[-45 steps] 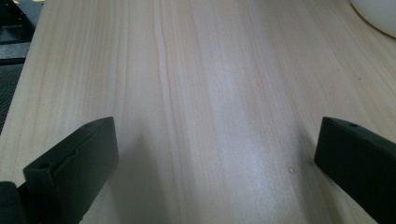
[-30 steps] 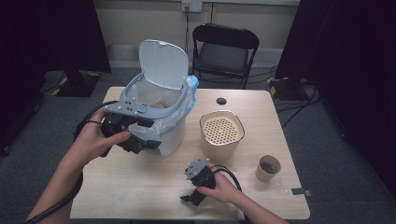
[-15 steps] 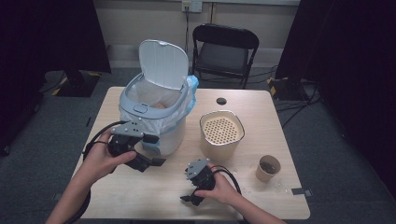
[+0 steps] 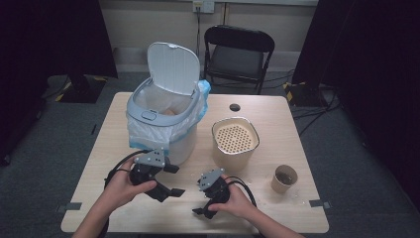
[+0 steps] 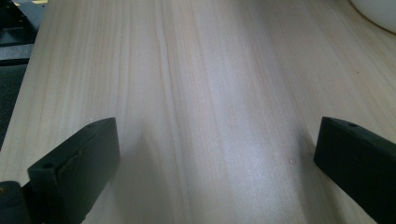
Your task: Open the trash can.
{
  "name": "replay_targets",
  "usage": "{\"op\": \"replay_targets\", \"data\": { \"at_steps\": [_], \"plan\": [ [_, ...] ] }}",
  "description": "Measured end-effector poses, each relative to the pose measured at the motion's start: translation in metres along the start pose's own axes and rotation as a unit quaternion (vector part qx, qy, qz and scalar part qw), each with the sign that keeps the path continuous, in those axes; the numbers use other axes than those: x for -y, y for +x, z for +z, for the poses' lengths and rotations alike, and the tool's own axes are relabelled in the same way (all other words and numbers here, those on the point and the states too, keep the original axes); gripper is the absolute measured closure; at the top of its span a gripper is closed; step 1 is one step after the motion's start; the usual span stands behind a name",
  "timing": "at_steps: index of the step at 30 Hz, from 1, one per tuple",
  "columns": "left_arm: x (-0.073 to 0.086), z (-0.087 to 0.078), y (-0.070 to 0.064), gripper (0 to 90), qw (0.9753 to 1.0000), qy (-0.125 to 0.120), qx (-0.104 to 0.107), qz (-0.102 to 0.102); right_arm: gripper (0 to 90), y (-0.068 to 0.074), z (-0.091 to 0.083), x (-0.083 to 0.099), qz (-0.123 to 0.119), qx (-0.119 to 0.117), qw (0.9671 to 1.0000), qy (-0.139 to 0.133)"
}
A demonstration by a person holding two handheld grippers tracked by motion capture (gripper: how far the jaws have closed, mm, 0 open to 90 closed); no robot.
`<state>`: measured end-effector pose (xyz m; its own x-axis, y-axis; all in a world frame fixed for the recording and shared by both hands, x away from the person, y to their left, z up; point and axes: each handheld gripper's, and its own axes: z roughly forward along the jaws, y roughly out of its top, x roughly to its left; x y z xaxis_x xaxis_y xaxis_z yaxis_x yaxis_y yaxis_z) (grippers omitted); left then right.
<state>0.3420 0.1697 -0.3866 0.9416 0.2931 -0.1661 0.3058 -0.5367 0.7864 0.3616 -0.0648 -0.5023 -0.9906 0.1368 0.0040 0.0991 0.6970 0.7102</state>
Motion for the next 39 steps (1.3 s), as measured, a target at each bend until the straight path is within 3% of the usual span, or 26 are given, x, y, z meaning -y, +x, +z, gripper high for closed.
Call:
{"op": "replay_targets", "data": {
  "at_steps": [4,8,16,21,32,34,39],
  "plan": [
    [0.009,0.011,0.002,19.4,0.9999,0.013,0.001,-0.002,1.4,-0.001,-0.002,0.001,0.001,0.001,1.0000,0.001],
    [0.018,0.023,0.003,19.4,0.9998,0.017,0.008,0.002,15.5,-0.005,-0.008,0.003,0.003,0.005,1.0000,-0.005],
    [0.037,0.048,0.005,19.2,0.9994,0.028,0.017,0.010,14.3,-0.010,-0.020,0.009,0.011,0.002,0.9999,0.007],
    [0.046,0.061,0.006,19.2,0.9985,0.043,0.030,0.014,14.3,-0.013,-0.031,0.010,0.014,0.003,0.9999,-0.002],
    [0.067,0.080,0.010,19.4,0.9984,0.050,0.020,0.017,14.4,-0.014,-0.047,0.018,0.027,0.006,0.9996,0.001],
    [0.067,0.081,0.011,19.5,0.9977,0.058,0.018,0.029,14.3,-0.014,-0.048,0.019,0.025,0.004,0.9997,0.001],
    [0.071,0.084,0.012,19.7,0.9979,0.056,0.011,0.031,14.3,-0.015,-0.053,0.021,0.023,0.005,0.9997,0.003]
  ]
}}
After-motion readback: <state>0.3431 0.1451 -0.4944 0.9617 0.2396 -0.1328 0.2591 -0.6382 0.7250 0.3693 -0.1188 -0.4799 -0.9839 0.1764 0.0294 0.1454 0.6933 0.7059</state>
